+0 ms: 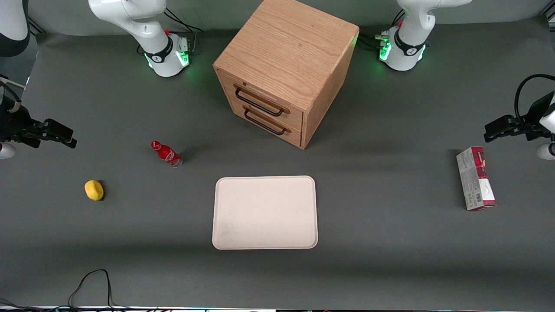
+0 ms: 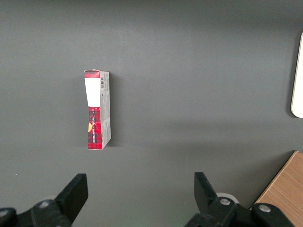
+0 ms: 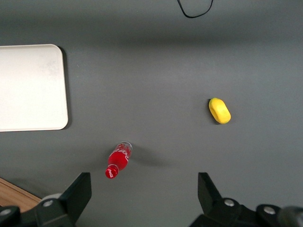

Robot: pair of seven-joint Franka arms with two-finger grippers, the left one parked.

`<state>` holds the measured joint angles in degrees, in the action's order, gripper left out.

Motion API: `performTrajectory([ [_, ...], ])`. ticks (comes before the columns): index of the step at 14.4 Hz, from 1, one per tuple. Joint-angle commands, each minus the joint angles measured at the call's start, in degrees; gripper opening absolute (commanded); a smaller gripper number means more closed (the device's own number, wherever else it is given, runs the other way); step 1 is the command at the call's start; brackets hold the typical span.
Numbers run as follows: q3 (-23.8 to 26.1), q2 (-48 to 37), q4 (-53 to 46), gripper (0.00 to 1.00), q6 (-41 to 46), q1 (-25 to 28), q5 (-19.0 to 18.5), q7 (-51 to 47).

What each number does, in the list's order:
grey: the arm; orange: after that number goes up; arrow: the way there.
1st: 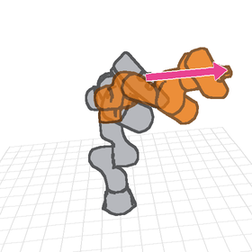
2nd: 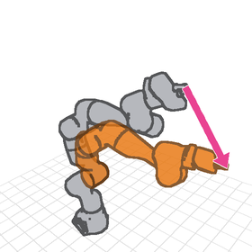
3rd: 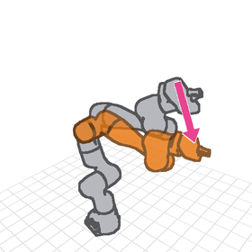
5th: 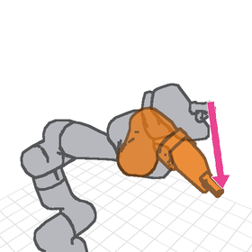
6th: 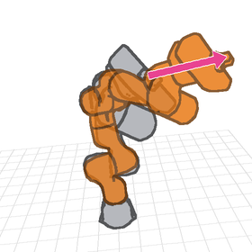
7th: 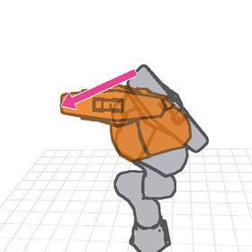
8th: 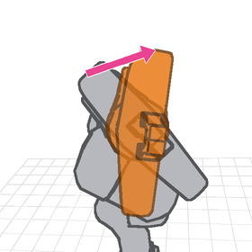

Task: Open upper drawer
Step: 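Move the open right gripper toward the upper drawer's black handle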

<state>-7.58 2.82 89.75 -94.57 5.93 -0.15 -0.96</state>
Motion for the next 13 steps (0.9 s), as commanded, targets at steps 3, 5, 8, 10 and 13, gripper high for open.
performTrajectory([
  [3,0.6,-0.3,-0.4,1.00,0.4,-0.4,-0.2,1.1],
  [5,1.1,0.4,-1.6,1.00,0.4,-0.2,-0.1,1.0],
  [8,4.7,1.3,-2.8,1.00,0.3,-0.1,0.4,1.1],
  [10,8.3,1.6,-3.3,1.00,0.3,-0.2,0.5,1.1],
  [13,18.5,2.7,-3.9,1.00,0.9,-0.1,1.6,1.5],
])
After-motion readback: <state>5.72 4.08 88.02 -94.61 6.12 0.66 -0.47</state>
